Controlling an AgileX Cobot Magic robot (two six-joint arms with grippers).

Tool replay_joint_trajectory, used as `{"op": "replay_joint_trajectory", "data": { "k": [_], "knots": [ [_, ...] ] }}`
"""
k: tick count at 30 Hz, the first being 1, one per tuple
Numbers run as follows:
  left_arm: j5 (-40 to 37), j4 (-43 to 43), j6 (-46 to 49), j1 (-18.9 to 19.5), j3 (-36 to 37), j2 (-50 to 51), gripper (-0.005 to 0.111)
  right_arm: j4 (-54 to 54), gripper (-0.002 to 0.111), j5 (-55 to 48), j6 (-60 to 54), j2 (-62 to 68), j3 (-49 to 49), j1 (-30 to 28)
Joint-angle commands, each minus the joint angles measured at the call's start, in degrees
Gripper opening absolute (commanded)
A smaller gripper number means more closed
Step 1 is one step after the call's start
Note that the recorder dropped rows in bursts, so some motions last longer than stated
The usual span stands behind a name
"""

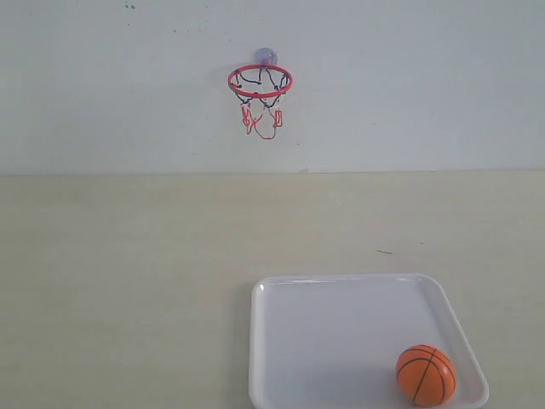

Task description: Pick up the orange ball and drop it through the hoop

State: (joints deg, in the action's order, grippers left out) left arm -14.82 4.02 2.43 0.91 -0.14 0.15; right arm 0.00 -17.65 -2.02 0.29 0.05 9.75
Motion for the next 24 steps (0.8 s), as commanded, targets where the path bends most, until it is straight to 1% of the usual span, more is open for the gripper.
{"op": "replay_joint_trajectory", "data": {
  "k": [1,3,6,12,17,21,24],
  "knots": [
    [0.24,0.53,0.24,0.18,0.14,-0.15,0.004,-0.54,0.0,10.6,-0.91,-0.29,-0.05,-0.05],
    [0.24,0.53,0.24,0.18,0.14,-0.15,0.004,-0.54,0.0,16.25,-0.91,-0.29,-0.05,-0.05],
    [0.24,0.53,0.24,0.18,0.14,-0.15,0.004,-0.54,0.0,22.01,-1.72,-0.29,-0.05,-0.05],
    [0.24,0.53,0.24,0.18,0.14,-0.15,0.004,-0.54,0.0,27.99,-1.48,-0.29,-0.05,-0.05],
    [0.24,0.53,0.24,0.18,0.14,-0.15,0.004,-0.54,0.0,35.52,-0.91,-0.29,-0.05,-0.05],
    [0.24,0.53,0.24,0.18,0.14,-0.15,0.004,0.0,0.0,46.71,1.34,-0.29,-0.05,-0.05],
    [0.24,0.53,0.24,0.18,0.14,-0.15,0.004,0.38,0.0,59.73,4.17,-0.29,-0.05,-0.05]
  ]
}}
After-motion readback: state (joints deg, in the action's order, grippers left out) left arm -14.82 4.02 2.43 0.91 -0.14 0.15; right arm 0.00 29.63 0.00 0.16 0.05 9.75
